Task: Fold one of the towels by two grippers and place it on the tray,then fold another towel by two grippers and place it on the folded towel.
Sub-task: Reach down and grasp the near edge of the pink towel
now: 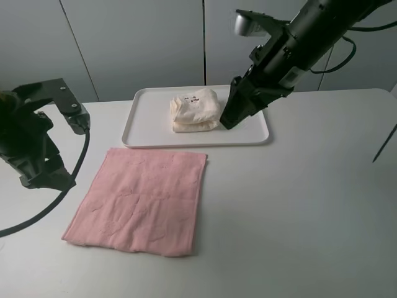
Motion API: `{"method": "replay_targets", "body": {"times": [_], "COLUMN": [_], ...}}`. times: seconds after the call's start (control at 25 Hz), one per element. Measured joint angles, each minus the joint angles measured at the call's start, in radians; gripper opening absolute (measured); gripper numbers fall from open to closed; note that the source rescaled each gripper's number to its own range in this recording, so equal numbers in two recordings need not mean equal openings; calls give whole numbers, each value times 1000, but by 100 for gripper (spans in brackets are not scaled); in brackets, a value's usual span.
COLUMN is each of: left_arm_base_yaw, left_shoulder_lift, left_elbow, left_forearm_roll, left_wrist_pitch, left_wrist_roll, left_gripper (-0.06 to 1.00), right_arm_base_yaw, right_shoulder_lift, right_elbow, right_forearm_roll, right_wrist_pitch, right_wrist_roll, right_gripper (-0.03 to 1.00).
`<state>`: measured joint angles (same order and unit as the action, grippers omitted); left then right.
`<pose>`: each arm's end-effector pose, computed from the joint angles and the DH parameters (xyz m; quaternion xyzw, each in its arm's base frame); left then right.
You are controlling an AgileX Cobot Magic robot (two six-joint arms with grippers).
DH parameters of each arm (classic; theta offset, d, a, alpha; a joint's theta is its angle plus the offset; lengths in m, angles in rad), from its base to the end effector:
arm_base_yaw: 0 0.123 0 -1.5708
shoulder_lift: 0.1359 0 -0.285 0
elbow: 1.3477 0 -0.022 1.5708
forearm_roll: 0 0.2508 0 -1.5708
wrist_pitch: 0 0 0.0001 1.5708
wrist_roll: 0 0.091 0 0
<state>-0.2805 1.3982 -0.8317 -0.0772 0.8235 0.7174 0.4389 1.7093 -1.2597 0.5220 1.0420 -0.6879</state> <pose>0.2353 -0.0731 0.2241 0.4544 0.8802 -0.0019 0.1372 0.2895 0.1792 0.2490 -0.4202 0.8734 0.2211 0.1086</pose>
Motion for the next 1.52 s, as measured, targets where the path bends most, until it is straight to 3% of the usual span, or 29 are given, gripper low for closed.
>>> {"method": "replay_targets", "body": {"times": [0.12,0.24,0.36,0.48,0.64,0.72,0.96,1.16,1.36,1.52], "left_arm_base_yaw": [0,0,0,0,0,0,0,0,-2,-62], "left_shoulder_lift": [-22,-22,-24,-23,-24,-25,-25,-26,41,110], "left_elbow": [2,10,43,111,192,217,325,379,379,379], "left_forearm_roll": [4,4,2,0,11,25,105,77,71,55], "left_wrist_pitch": [-5,-7,-9,-9,-24,-47,-142,-245,-285,-366], "left_wrist_roll": [77,144,225,328,410,437,460,522,549,559], "left_gripper": [98,98,98,98,98,98,99,99,99,99], "right_arm_base_yaw": [185,322,421,476,516,534,566,566,566,566], "right_shoulder_lift": [5,17,26,40,84,109,202,250,267,273], "right_elbow": [7,9,9,9,9,9,9,9,10,10], "right_forearm_roll": [-138,-252,-301,-305,-319,-325,-347,-347,-347,-347], "right_wrist_pitch": [3,6,-12,-68,-88,-94,-116,-136,-162,-175], "right_wrist_roll": [4,-75,-107,-57,-25,-5,15,19,17,15], "right_gripper": [80,80,80,82,97,99,100,100,100,100]}}
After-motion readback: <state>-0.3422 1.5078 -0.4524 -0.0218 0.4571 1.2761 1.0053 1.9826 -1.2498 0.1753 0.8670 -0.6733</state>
